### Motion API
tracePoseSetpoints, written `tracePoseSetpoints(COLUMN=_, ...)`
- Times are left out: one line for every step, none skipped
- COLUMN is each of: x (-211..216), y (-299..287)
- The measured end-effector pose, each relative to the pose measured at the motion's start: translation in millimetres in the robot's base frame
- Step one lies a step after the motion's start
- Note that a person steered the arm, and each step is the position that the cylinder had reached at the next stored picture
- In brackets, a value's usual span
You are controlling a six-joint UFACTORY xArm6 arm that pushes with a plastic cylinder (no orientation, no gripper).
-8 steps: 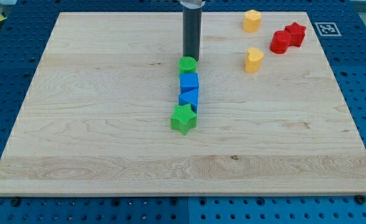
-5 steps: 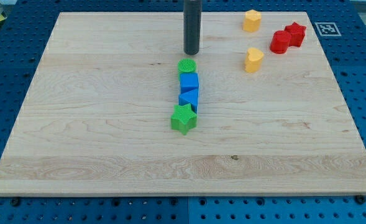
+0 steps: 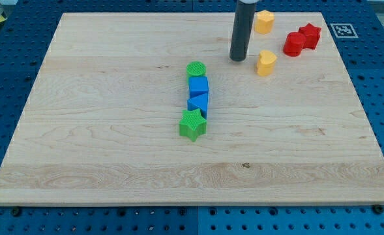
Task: Slide the yellow heart to the top right of the green circle
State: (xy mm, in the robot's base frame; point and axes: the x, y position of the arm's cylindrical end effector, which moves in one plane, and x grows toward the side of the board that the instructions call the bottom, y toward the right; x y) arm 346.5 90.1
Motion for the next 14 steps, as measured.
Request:
tracePoseSetpoints(x=9.3, y=4.0)
tracePoseSetpoints(x=9.3, y=5.5)
tracePoseSetpoints(x=10.7, y=5.5)
tracePoseSetpoints(x=10.7, y=5.5)
tracePoseSetpoints(x=10.7, y=14.3)
tracePoseSetpoints(x=4.1, y=15.9)
tracePoseSetpoints(x=11.0, y=19.7)
tracePoseSetpoints(x=24.7, y=44.8)
tracePoseSetpoints(x=44.1, y=60.6)
tracePoseSetpoints(x=61.7, y=78.7)
tracePoseSetpoints(x=62.9, y=112.6)
tracePoseSetpoints(x=43.3, y=137.6)
tracePoseSetpoints(x=28.1, y=126.6)
tracePoseSetpoints(x=27.1, y=76.3)
